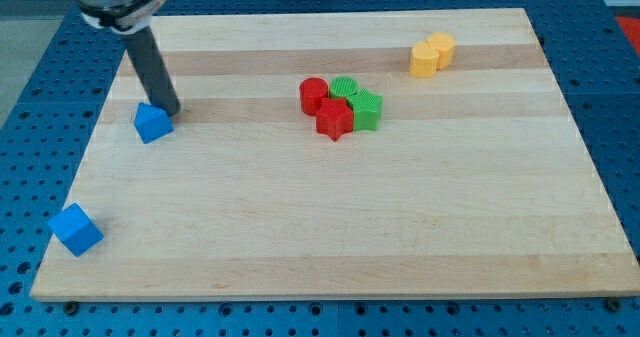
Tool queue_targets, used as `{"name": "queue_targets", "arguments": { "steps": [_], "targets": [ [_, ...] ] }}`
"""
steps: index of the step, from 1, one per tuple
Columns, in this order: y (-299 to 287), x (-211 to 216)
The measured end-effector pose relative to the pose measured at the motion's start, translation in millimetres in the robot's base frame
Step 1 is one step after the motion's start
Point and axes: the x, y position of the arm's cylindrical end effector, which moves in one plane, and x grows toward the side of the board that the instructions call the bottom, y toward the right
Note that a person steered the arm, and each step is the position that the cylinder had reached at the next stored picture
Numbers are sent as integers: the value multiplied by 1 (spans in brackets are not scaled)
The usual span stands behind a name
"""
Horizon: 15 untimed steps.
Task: Move the blue triangle above the blue cube
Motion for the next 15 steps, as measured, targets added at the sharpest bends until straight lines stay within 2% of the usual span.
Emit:
{"name": "queue_targets", "arguments": {
  "steps": [1, 3, 4, 5, 7, 9, 12, 15],
  "targets": [
    [-23, 1],
    [-30, 26],
    [-1, 9],
    [35, 10],
    [-3, 56],
    [-7, 17],
    [-13, 32],
    [-38, 29]
  ]
}}
